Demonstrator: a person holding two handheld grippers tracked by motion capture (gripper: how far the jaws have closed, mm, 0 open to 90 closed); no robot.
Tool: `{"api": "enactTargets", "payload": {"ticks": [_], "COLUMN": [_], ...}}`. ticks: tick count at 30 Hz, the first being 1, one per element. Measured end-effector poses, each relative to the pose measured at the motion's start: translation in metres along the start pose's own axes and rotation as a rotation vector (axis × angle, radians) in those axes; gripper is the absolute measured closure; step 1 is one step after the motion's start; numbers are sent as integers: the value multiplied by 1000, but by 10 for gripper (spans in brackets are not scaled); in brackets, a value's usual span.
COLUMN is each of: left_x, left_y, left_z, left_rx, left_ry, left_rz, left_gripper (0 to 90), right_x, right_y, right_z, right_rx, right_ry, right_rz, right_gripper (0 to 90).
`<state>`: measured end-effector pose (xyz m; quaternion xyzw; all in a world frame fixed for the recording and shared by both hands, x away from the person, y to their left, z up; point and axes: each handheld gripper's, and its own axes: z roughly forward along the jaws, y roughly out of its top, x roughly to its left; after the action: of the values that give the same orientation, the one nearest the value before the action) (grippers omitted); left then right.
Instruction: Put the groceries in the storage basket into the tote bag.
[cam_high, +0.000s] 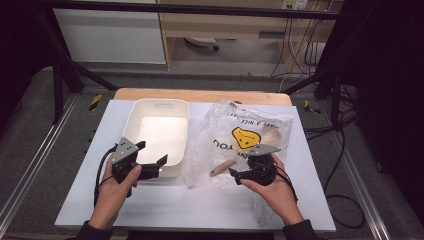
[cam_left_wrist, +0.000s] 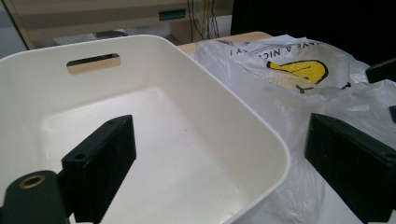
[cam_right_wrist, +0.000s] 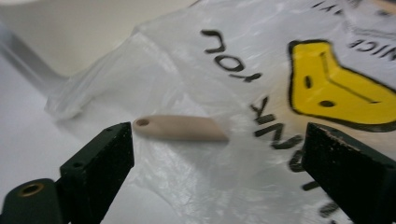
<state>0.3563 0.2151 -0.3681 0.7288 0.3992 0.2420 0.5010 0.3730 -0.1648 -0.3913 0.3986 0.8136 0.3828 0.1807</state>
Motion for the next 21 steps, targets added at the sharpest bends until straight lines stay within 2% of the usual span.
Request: {"api": "enactTargets", "payload": {"ticks": [5, 12, 21], "left_x": [3, 6, 6], "left_y": [-1, -2, -3], "left_z": [0, -2, -2], "left_rx": [1, -2, 4], "left_ry": [10, 17, 20], "left_rz": [-4, -10, 0], "left_gripper": [83, 81, 81], "right_x": [-11, -27, -38], "right_y": [0, -16, -37], "right_z": [-16, -31, -45], "right_rx": [-44, -38, -36], "right_ry": [-58, -133, -177], "right_rz": [32, 68, 136], "right_gripper": [56, 54, 55]}}
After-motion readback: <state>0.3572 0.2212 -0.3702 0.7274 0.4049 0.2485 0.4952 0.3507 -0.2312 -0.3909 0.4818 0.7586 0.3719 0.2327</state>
